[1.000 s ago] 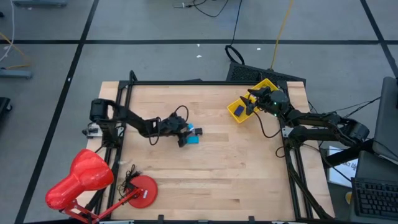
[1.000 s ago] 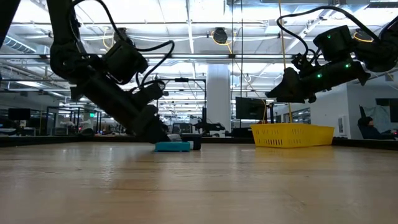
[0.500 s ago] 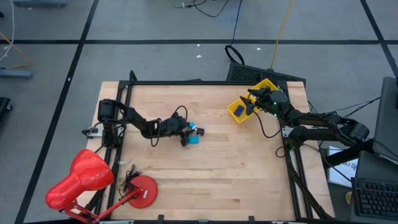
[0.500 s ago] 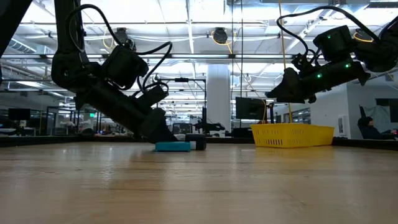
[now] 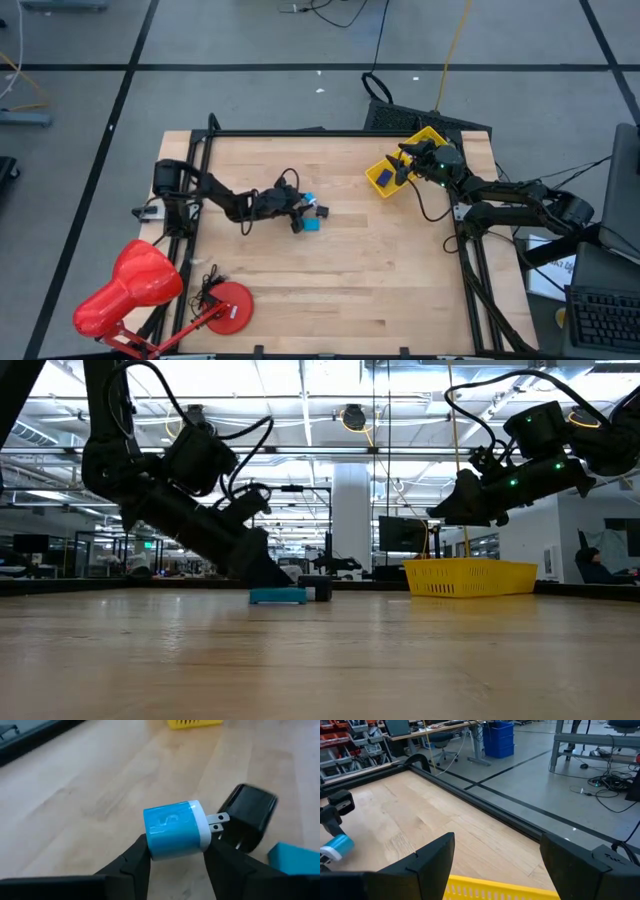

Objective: Pick & Place Office items
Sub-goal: Put the blue charger adapter into the top yellow basket

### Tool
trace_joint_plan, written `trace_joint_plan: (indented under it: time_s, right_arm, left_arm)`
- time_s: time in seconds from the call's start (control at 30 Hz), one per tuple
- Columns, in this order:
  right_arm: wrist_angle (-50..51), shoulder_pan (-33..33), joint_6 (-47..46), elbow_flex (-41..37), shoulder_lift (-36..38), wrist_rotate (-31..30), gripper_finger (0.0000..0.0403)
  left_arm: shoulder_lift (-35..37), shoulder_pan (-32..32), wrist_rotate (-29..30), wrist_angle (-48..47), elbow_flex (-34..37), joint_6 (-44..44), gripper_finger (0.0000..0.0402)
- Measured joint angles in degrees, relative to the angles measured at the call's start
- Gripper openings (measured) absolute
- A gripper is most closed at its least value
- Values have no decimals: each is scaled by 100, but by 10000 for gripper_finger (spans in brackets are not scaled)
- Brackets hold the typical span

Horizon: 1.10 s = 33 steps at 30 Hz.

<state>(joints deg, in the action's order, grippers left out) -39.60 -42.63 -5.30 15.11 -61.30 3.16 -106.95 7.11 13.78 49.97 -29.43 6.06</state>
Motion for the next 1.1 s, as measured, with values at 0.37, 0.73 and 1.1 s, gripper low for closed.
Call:
trace_joint_plan:
  time_s: [0.37,0.73,1.1]
  right_arm:
    - [63,255,7,0,-2,929,279]
    - [-682,2527,2334,0,-193,1132,279]
    - [-2462,4082,4022,500,-1660,-49,279]
  left_arm:
    - [1136,-347,-59,10,0,108,155]
    - [1378,-704,-710,66,-380,1999,155]
    - [1359,-956,-1679,-247,-1333,1994,155]
